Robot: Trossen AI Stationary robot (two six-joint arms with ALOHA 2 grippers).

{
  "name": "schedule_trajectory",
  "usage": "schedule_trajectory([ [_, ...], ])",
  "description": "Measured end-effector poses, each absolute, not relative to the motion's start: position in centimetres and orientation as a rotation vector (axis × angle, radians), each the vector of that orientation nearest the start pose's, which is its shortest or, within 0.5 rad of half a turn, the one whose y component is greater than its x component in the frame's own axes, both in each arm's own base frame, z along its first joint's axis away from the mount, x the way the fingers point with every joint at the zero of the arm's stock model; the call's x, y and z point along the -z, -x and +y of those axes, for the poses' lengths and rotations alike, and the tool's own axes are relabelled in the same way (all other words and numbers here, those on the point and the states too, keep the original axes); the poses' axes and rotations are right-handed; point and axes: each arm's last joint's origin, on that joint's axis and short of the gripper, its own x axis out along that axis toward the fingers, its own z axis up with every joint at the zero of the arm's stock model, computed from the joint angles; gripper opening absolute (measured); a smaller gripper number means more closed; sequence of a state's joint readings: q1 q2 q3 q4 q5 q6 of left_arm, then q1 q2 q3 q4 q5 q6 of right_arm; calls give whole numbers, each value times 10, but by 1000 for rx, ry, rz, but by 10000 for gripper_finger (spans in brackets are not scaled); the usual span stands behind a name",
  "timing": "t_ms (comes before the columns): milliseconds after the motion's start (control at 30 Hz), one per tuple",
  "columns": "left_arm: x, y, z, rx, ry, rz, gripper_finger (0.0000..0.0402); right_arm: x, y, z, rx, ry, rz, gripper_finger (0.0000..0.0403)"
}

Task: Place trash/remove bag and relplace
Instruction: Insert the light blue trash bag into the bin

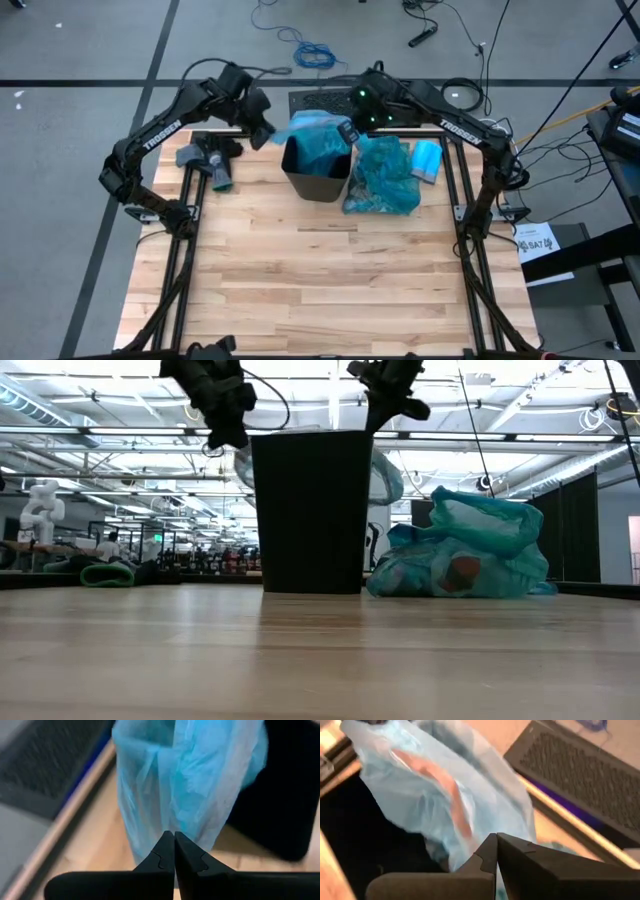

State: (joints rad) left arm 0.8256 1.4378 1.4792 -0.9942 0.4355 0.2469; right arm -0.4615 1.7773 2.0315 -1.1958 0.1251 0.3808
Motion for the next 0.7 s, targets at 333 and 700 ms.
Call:
schedule_trajectory([
  [333,-368,-206,205,-297,286,688,0,-405,-308,-189,710,-544,759,0],
  [700,-364,-222,218,-249,183,623,0,-383,-331,-204,597,-564,767,0],
])
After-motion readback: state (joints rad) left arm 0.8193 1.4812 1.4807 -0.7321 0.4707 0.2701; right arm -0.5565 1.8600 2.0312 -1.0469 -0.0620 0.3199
